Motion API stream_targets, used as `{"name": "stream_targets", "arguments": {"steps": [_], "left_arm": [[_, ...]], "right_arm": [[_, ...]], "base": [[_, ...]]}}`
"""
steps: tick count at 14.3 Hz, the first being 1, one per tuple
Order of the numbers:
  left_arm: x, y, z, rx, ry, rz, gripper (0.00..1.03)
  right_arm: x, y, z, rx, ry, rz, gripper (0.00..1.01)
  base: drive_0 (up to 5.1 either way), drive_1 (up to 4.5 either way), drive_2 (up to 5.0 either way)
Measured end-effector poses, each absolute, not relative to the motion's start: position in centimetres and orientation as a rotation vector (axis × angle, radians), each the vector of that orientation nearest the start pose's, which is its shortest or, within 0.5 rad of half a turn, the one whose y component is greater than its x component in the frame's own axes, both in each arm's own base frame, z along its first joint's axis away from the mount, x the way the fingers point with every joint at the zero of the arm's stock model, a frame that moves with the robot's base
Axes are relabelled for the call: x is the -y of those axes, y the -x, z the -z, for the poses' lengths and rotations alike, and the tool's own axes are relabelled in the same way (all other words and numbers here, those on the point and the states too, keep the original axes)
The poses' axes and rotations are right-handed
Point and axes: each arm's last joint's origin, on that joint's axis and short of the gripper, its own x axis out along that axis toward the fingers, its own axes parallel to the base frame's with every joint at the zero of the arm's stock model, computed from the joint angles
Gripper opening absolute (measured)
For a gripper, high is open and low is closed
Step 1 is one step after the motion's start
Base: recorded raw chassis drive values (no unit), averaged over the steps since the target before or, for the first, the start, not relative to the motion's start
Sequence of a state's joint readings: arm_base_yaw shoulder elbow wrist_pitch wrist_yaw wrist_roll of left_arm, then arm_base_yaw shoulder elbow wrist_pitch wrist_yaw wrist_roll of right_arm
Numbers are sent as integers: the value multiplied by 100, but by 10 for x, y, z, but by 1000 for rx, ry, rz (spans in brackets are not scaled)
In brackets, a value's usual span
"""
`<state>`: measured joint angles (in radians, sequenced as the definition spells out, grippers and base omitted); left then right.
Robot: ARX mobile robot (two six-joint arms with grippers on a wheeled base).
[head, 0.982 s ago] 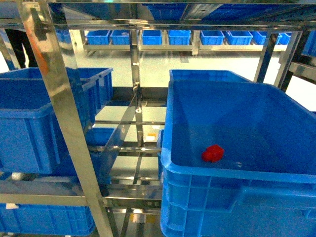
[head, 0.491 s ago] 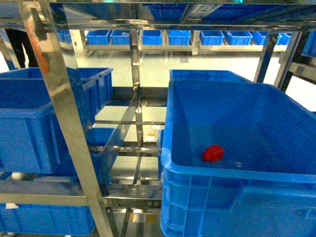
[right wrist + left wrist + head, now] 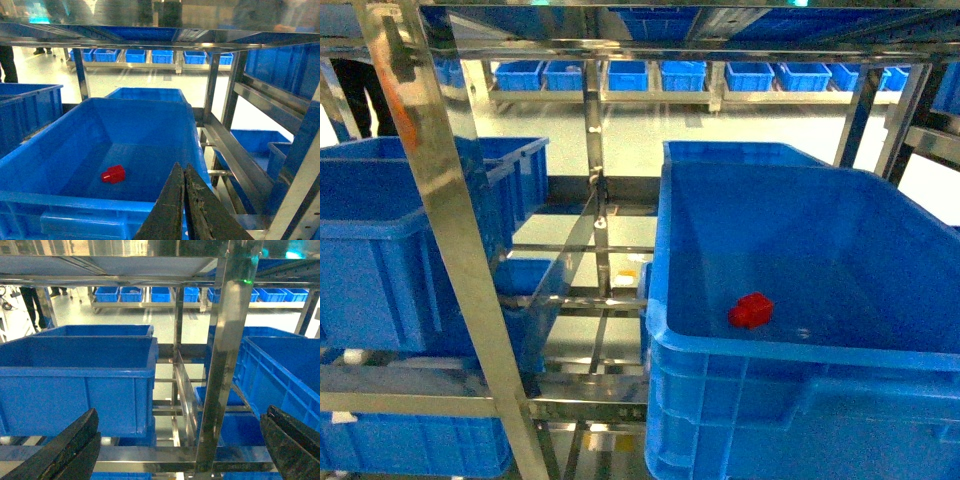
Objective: Pick red block from blue box to shelf
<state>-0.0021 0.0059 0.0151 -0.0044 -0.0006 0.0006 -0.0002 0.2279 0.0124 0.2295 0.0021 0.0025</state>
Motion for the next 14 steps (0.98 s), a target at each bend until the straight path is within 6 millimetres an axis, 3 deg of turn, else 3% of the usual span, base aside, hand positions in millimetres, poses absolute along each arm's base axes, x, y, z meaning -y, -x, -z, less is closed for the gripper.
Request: {"name": "stream_targets", "arguments": {"steps": [6, 11, 12, 14], "left_arm": [[0, -97, -168, 5, -1, 2, 98], [0, -97, -168, 5, -1, 2, 98], [0, -97, -168, 6, -1, 2, 98], [0, -97, -168, 6, -1, 2, 98]], "right_arm": [[0, -97, -170, 28, -2, 0, 2], [0, -97, -167, 4, -3, 0, 2], [0, -97, -167, 4, -2, 0, 6], [0, -97, -167, 4, -2, 0, 34]], "base": [[0, 0, 0], [0, 0, 0], [0, 0, 0], [0, 0, 0]]}}
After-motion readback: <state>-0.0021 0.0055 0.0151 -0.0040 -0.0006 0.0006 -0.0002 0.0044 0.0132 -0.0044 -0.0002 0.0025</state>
